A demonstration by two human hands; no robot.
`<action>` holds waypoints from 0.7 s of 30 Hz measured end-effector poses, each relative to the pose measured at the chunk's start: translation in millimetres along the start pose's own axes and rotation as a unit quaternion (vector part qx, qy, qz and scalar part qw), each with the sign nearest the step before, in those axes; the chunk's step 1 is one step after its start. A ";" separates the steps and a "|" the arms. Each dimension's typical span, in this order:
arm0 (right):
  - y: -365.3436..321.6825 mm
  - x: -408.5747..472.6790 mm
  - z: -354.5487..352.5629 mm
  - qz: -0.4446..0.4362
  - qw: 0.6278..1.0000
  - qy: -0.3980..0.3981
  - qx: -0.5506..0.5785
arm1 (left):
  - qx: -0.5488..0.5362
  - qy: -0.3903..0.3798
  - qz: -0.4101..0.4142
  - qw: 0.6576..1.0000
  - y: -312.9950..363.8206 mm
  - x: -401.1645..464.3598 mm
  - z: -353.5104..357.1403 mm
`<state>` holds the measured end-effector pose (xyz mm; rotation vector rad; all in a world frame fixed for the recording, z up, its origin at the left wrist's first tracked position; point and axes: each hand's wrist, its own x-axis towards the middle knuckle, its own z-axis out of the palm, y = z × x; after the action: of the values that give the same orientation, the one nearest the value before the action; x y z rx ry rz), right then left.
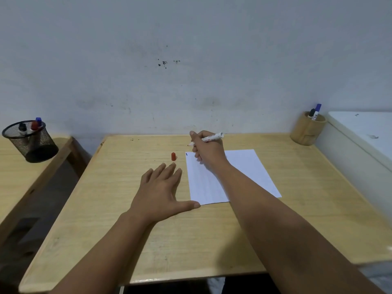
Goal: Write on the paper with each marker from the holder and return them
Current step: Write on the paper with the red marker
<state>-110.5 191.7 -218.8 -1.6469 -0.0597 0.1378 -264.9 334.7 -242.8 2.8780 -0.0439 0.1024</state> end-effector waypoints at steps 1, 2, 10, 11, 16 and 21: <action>4.2 0.9 1.5 0.006 1.000 -0.007 0.005 | -0.005 0.003 -0.003 1.000 0.7 0.2 -0.4; 8.2 1.4 2.3 0.012 1.000 -0.011 0.004 | -0.013 0.008 -0.007 1.000 1.8 0.9 -1.1; 27.9 -1.3 2.2 -0.027 0.996 0.033 -0.079 | 0.013 0.012 -0.017 1.000 0.8 4.7 4.0; 28.6 -1.2 1.9 -0.028 0.996 0.035 -0.080 | 0.011 0.012 -0.017 1.000 1.0 4.7 3.7; 30.9 0.7 2.4 -0.030 0.995 0.036 -0.086 | 0.014 0.010 -0.014 1.000 0.7 4.1 4.1; 31.8 2.1 3.3 -0.025 0.995 0.032 -0.090 | 0.021 0.003 -0.012 1.000 0.0 5.2 4.0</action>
<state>-110.2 192.7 -250.8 -1.8273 -0.0662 0.0411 -259.4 333.6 -246.3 2.9197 -0.0050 0.1090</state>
